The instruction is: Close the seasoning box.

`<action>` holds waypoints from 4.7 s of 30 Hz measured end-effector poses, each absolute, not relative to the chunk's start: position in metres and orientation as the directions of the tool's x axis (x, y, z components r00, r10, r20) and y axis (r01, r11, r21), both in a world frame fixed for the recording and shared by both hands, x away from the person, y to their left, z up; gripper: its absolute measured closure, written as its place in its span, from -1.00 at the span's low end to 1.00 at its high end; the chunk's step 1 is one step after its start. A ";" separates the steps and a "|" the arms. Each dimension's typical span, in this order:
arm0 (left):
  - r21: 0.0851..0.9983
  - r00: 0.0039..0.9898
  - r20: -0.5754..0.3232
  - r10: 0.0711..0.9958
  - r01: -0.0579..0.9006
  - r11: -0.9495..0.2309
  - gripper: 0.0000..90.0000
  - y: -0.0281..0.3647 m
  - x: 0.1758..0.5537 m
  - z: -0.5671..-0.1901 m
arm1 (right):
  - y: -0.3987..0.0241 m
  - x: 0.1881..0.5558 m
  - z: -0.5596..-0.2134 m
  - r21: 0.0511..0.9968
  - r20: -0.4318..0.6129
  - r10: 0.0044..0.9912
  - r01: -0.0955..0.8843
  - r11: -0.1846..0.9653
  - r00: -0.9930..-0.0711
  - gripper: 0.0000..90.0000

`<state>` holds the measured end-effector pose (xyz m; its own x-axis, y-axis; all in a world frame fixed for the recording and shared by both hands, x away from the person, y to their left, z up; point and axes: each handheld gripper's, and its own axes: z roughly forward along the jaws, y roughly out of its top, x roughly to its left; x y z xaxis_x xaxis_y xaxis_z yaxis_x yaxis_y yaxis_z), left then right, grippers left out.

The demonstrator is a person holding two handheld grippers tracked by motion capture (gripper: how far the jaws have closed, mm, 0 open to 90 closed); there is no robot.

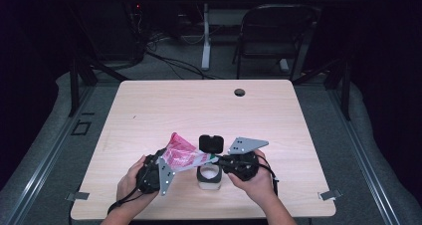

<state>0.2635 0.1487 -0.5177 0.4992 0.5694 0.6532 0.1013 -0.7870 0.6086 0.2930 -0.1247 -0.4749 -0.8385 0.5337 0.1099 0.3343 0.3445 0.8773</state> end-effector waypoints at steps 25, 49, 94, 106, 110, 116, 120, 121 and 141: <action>0.712 0.605 0.434 0.668 0.224 -0.666 0.51 0.158 0.274 -0.535 | -0.116 0.294 -0.473 0.879 0.092 0.522 0.315 0.357 -0.848 1.00; 0.733 0.644 0.322 0.695 0.295 -0.613 0.52 0.162 0.281 -0.547 | -0.110 0.294 -0.476 0.877 0.080 0.518 0.308 0.370 -0.852 1.00; 0.736 0.668 0.181 0.722 0.395 -0.549 0.53 0.168 0.292 -0.561 | -0.102 0.294 -0.477 0.879 0.061 0.514 0.290 0.379 -0.856 0.48; 0.739 0.672 0.102 0.733 0.442 -0.509 0.43 0.175 0.298 -0.564 | -0.102 0.294 -0.480 0.878 0.058 0.529 0.295 0.377 -0.847 0.48; 0.742 0.675 0.098 0.731 0.440 -0.506 0.29 0.176 0.298 -0.563 | -0.102 0.294 -0.480 0.878 0.060 0.528 0.296 0.376 -0.847 0.56; 0.749 0.681 0.108 0.724 0.423 -0.510 0.21 0.177 0.297 -0.559 | -0.102 0.294 -0.481 0.873 0.063 0.525 0.302 0.383 -0.849 0.64; 0.762 0.684 0.093 0.723 0.419 -0.494 0.19 0.179 0.297 -0.555 | -0.101 0.294 -0.481 0.872 0.061 0.525 0.301 0.386 -0.849 0.63; 0.764 0.683 0.088 0.725 0.421 -0.489 0.20 0.180 0.297 -0.555 | -0.101 0.294 -0.481 0.873 0.063 0.526 0.302 0.383 -0.848 0.63; 0.802 0.649 -0.042 0.760 0.476 -0.362 0.69 0.197 0.304 -0.553 | -0.106 0.296 -0.480 0.886 0.093 0.534 0.314 0.342 -0.841 0.49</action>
